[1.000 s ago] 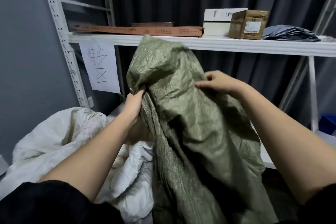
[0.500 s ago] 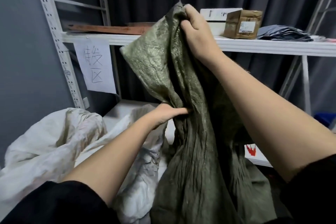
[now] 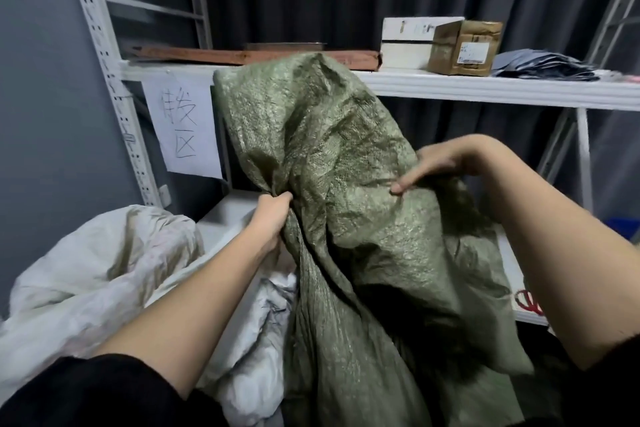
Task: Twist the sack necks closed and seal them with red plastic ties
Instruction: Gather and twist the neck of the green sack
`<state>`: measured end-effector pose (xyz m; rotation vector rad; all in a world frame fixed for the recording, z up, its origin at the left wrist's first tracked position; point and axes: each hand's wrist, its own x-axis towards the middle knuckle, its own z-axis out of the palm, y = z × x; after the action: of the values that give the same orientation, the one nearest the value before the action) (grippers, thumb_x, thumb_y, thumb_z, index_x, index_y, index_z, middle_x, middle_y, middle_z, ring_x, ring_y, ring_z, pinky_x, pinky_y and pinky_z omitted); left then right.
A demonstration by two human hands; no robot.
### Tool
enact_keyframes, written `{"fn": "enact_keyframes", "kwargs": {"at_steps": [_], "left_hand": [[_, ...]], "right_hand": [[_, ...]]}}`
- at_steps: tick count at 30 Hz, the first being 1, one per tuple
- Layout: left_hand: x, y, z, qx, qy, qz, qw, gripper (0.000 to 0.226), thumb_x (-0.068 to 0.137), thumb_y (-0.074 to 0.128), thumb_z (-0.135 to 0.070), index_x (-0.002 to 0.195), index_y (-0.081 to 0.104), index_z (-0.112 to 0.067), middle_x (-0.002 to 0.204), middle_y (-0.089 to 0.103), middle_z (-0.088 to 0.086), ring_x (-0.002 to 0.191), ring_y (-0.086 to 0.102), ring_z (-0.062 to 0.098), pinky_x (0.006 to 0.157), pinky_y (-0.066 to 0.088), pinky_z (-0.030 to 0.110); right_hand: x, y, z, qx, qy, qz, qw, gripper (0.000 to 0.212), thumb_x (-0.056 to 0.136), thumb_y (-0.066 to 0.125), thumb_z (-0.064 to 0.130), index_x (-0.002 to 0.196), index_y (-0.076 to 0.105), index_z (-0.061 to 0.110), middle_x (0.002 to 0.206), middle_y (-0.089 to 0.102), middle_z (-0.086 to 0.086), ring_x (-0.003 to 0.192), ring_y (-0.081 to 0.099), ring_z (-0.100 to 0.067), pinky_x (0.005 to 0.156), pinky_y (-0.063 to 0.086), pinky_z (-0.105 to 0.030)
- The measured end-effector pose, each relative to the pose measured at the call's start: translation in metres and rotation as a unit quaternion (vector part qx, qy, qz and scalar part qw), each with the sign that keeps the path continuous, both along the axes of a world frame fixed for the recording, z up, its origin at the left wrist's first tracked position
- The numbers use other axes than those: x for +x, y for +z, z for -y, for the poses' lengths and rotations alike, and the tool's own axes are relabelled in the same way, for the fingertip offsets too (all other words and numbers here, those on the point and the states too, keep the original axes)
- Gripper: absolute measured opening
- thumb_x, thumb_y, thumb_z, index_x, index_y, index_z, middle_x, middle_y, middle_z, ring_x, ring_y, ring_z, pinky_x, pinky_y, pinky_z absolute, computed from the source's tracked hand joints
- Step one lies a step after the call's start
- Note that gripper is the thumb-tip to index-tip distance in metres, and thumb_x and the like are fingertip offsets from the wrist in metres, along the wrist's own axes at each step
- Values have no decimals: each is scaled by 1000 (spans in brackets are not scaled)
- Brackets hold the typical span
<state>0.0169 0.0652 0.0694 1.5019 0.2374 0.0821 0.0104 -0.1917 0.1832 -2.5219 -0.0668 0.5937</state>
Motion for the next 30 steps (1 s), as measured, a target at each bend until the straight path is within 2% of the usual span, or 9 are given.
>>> {"fn": "enact_keyframes", "kwargs": {"at_steps": [5,8,12,14,16,20,23,27,30], "left_hand": [[-2,1,-2,-56,-68,5,996,25,83,61,-20,99,63,-2,83,66,10,72,63,22,70,49,29],[-6,2,1,24,-173,19,984,45,73,77,-34,107,69,-5,90,73,4,82,68,14,81,49,26],[-16,10,20,130,-284,6,950,72,48,83,-58,104,73,-12,100,74,0,97,69,15,95,48,30],[-18,12,33,163,-288,27,943,76,48,84,-57,110,71,-14,106,72,-4,99,67,11,99,47,29],[-19,12,46,130,-258,57,956,61,68,83,-38,120,64,-13,118,63,-9,104,61,7,101,43,24],[-16,14,62,23,-183,24,982,26,86,66,-21,110,64,-12,98,66,-2,83,62,12,74,49,22],[-7,6,55,42,-124,8,991,42,88,60,-31,119,62,-3,116,67,8,106,62,23,95,47,29],[2,-3,37,64,-46,12,997,53,90,55,-34,128,55,3,131,58,13,119,54,26,101,41,29],[3,-5,26,67,-25,4,997,56,88,56,-36,127,55,4,126,61,15,116,57,30,103,43,40]], "right_hand": [[-2,1,-4,98,-47,266,958,4,88,65,12,84,65,12,83,63,-7,79,59,-12,70,47,-26],[-1,22,-22,93,-50,427,898,20,89,50,-1,74,58,11,76,56,-4,62,50,3,59,37,-21],[0,47,-59,67,4,560,826,36,85,41,-1,113,61,7,116,62,-7,111,52,-17,84,33,-16],[3,52,-75,95,42,555,825,34,85,39,9,110,61,2,114,63,-11,110,54,-21,85,35,-22],[1,54,-89,155,58,532,831,41,81,33,19,96,58,-9,100,63,-17,97,55,-24,87,39,-32],[4,51,-93,204,58,521,826,36,87,33,15,98,60,-5,106,63,-12,103,55,-21,88,38,-26],[9,44,-75,230,40,444,865,22,86,48,22,106,52,14,108,58,1,105,53,-11,95,41,-27],[12,36,-34,155,77,280,944,54,80,73,35,125,52,14,118,61,0,107,58,-9,89,48,-21],[19,20,-8,89,25,240,966,103,52,86,58,133,40,14,127,54,2,117,54,-11,100,45,-32]]}}
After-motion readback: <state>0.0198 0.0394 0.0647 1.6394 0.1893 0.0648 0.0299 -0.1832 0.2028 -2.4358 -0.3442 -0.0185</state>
